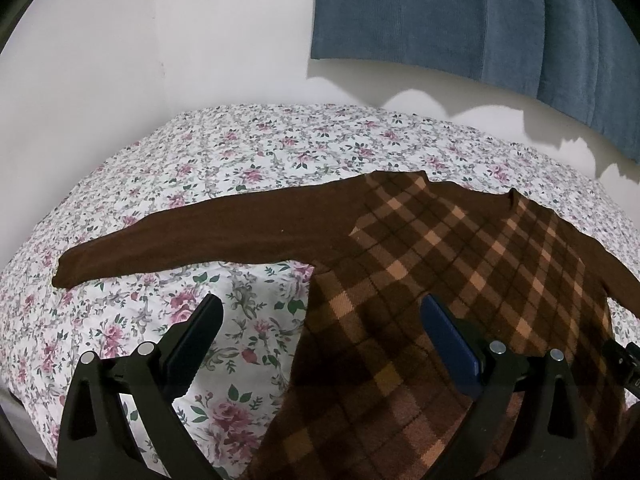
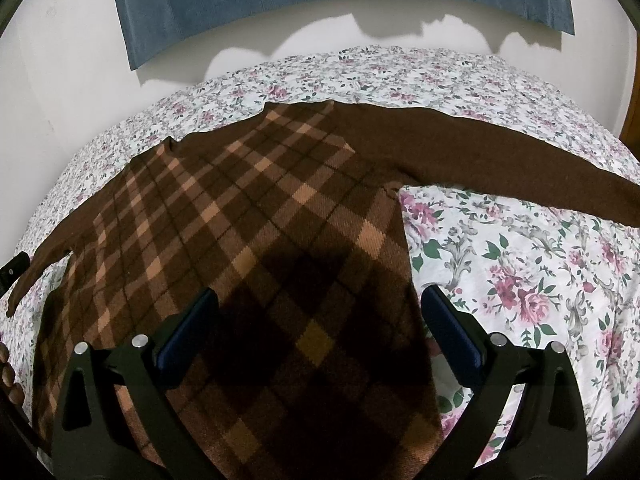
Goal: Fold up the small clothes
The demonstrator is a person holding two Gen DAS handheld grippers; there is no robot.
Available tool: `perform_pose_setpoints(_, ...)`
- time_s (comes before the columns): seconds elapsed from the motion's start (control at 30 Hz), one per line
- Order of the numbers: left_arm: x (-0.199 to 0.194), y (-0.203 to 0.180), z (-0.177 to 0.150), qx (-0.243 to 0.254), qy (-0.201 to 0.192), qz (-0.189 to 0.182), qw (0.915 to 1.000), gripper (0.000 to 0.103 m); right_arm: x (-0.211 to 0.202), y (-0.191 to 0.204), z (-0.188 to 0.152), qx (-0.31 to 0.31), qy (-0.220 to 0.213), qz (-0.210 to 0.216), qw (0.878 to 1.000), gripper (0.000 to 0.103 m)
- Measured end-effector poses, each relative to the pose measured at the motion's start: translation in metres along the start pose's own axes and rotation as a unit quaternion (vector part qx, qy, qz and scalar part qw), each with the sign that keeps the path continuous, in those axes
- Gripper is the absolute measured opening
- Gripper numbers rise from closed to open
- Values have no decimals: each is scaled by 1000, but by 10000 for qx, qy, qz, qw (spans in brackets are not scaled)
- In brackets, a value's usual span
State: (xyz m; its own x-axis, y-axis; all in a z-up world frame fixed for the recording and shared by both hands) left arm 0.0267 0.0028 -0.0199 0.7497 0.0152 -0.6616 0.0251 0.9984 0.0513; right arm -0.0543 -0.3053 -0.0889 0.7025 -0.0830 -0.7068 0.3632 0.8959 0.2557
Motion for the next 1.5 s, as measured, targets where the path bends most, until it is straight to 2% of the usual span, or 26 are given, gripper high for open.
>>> perform_pose_setpoints(1.03,0,1,-1,15,-4,-1,10000,98,1,0,0,2,9,1,10000,101)
perform_pose_setpoints(1.13,1,0,-2,-1,10,-25,10000,98,1,0,0,14,11,8,10000,101)
perform_pose_setpoints(1.23,6,7,-4,-148,112,-244,9995,98,-1,-3,1,88,-28,21,10000,101)
perform_pose_setpoints(1.33,13,11,-5,-159,278,-397,9987,98,-7,-17,11,309,-114,78,9994,101)
perform_pose_setpoints(1.4,14,17,-4,-205,247,-492,9983,98,-15,-35,22,542,-224,104,9982,101)
perform_pose_setpoints(1.5,16,23,0,-242,163,-515,9982,98,-29,-84,42,1056,-491,101,9931,101)
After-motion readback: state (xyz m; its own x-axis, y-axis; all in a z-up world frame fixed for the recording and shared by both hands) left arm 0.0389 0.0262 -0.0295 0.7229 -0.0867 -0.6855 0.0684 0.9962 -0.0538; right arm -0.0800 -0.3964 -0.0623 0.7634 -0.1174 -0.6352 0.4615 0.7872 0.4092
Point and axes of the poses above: each gripper's, at about its wrist camera, not at the fingertips, and x roughly the way its jaws point, y to its left, z to its top, the point moved 5 cm from there along x, roughly the way its jaws point, and after that the axes turned 2 degrees about x, right-handed, at the moved point
